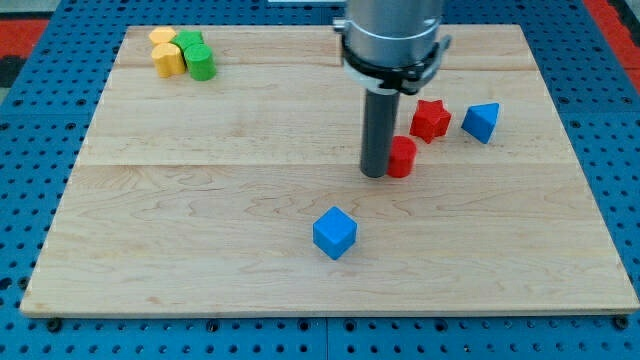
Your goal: Slide the cube into the red circle
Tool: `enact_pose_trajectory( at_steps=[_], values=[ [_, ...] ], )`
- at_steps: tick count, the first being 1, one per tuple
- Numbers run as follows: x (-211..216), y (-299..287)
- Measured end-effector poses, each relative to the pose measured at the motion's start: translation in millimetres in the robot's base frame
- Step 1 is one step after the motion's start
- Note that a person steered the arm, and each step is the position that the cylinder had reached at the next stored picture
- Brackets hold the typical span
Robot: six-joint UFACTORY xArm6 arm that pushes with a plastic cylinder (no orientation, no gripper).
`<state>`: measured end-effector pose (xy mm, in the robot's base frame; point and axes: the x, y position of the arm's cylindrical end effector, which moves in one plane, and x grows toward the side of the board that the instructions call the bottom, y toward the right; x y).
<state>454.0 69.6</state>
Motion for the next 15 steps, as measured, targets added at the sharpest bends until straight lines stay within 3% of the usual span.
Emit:
enact_pose_trajectory(
  at_steps=[2,3,4,5,6,7,10,12,15],
  values=[
    [-24.2,49.6],
    [18.0,51.3],
    [116.0,2.3],
    [135.5,-110.9],
    [96.3,-121.5],
    [88.3,-55.8],
    [96.2,50.4],
    [26.3,96.1],
    [41.3,177.0]
  ],
)
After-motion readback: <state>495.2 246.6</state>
